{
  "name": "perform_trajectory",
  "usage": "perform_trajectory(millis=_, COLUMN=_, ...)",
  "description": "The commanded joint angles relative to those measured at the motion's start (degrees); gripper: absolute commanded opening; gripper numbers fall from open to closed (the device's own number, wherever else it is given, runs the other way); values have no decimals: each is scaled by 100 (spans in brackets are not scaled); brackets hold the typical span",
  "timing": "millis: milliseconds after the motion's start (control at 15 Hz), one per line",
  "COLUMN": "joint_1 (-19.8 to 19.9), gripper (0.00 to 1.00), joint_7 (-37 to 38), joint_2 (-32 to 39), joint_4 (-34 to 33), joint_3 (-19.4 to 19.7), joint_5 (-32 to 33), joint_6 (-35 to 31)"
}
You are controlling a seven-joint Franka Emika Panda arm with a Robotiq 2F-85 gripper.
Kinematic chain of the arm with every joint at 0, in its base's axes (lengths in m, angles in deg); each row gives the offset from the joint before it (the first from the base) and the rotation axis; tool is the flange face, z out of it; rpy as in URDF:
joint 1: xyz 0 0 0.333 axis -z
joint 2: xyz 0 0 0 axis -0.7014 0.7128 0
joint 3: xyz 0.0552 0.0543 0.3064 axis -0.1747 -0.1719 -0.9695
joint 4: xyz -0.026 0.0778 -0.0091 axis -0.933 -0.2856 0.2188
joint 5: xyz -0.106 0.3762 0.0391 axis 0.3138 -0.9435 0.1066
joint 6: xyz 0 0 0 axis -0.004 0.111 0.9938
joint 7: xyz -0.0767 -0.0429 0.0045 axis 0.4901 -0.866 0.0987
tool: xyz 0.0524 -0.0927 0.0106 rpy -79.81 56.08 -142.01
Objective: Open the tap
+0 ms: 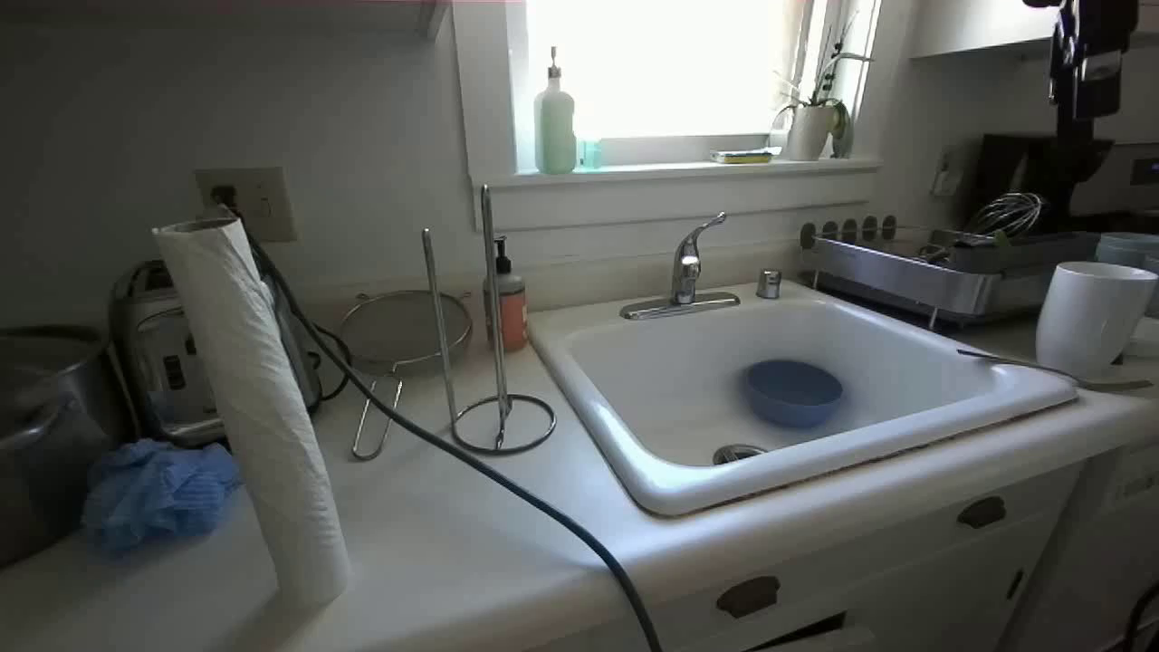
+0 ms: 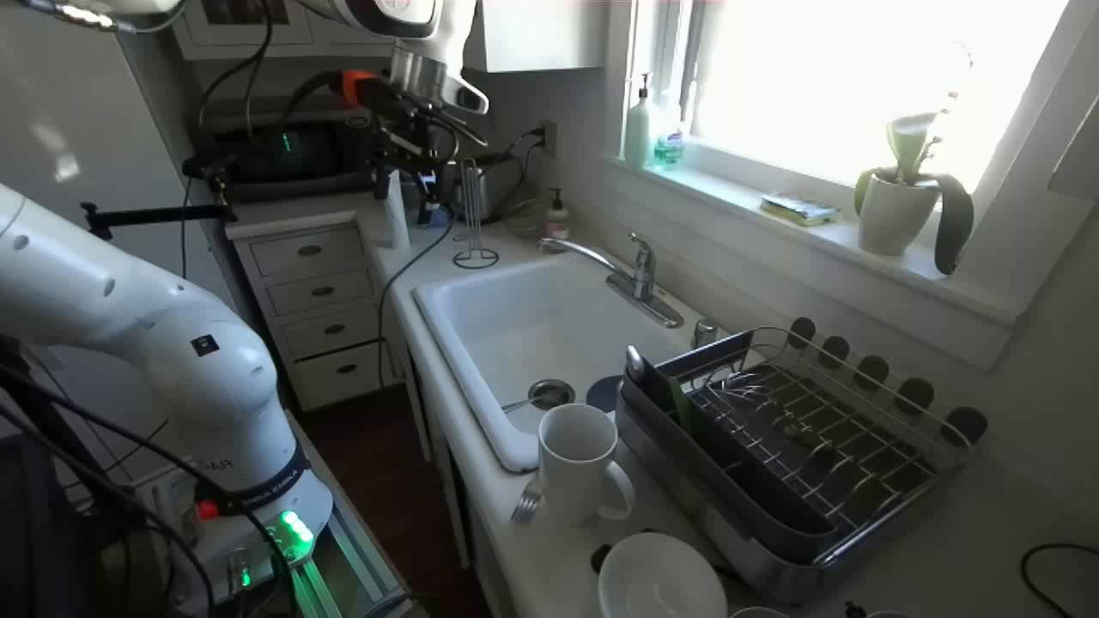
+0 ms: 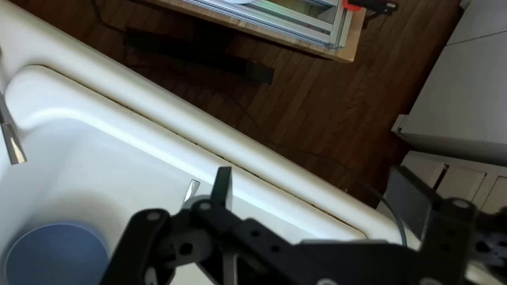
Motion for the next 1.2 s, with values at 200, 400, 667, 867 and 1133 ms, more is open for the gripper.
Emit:
perform_trajectory(millis=200, joint_1=101, gripper=100, joint_7=-40, joint_2=11, joint_4=-17, joint_3=-75, joint_5=-30, joint_6=18)
perform_trajectory(millis=400, joint_1=101, gripper=100, joint_7=-39, joint_2=11, joint_4=-17, joint_3=-75, joint_5=-30, joint_6=18)
perform_trajectory(millis=667, joint_1=101, gripper=100, joint_7=-40, joint_2=11, joint_4=-17, joint_3=-75, joint_5=-30, joint_6=18)
perform_trajectory(millis=867, joint_1=101, gripper=100, joint_7=-39, joint_2=11, joint_4=-17, joint_3=-75, joint_5=-30, joint_6=18)
perform_trajectory(millis=1133, joint_1=306, gripper=100, joint_7=427, joint_2=595, joint_4=-174, joint_3=-10, joint_5=-202, joint_6=-485)
